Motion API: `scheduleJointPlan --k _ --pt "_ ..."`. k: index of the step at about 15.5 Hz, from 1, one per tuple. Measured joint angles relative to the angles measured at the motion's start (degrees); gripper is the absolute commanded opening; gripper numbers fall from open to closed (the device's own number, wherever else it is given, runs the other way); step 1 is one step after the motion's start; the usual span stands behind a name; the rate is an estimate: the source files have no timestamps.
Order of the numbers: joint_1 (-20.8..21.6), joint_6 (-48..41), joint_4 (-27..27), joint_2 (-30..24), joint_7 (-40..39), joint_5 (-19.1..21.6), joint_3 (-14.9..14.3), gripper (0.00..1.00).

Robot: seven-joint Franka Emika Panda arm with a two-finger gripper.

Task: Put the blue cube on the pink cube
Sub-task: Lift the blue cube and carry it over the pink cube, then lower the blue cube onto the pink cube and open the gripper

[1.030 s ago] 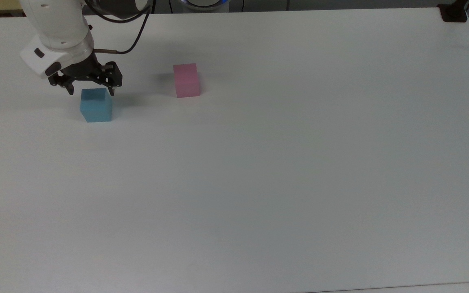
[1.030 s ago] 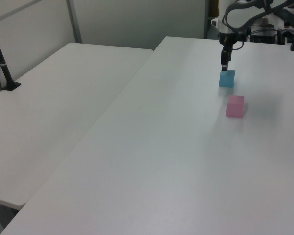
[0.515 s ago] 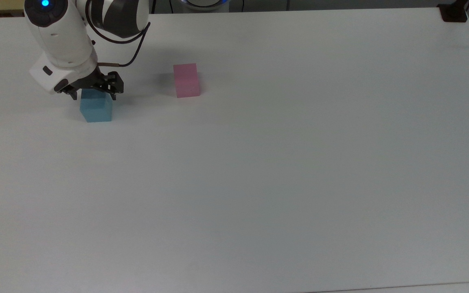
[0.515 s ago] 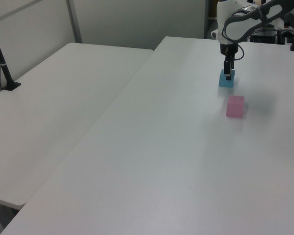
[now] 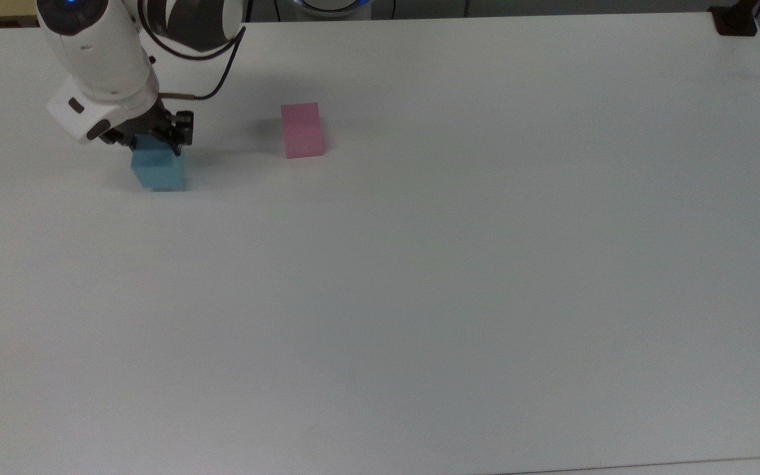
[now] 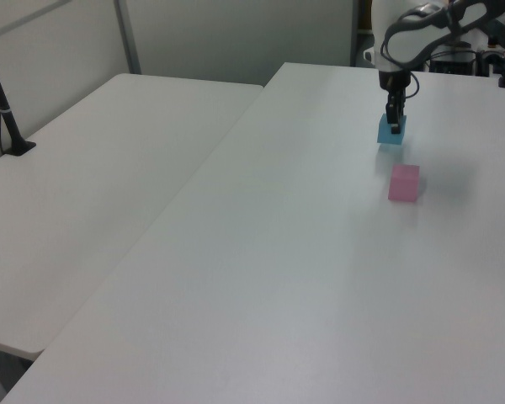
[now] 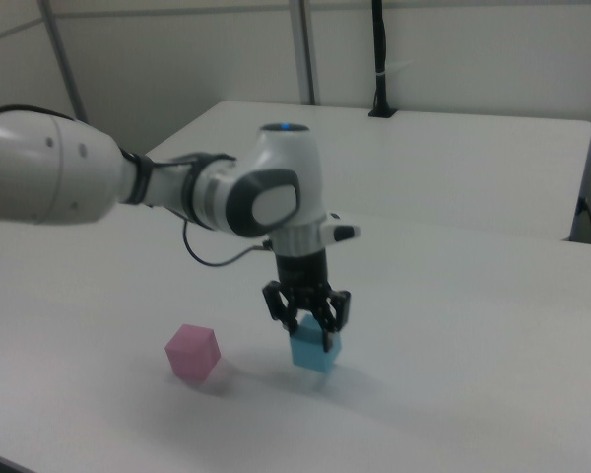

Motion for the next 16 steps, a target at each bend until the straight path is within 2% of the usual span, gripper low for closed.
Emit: scheduleJointPlan --k 4,7,10,13,16 --pt "0.6 -15.2 0.2 -9.0 0.0 0.0 4.5 0.51" --pt "1.8 -21.7 -1.6 -15.2 0.4 1.4 8.3 0.51" --pt "5.1 -22.6 -6.4 -18.5 3.0 3.3 9.6 0.51" --pt "8.6 -21.6 -10.4 -18.9 7.0 3.8 9.8 0.51" --pt "10.0 -13.1 -14.7 -18.7 10.3 3.8 9.8 0.51"
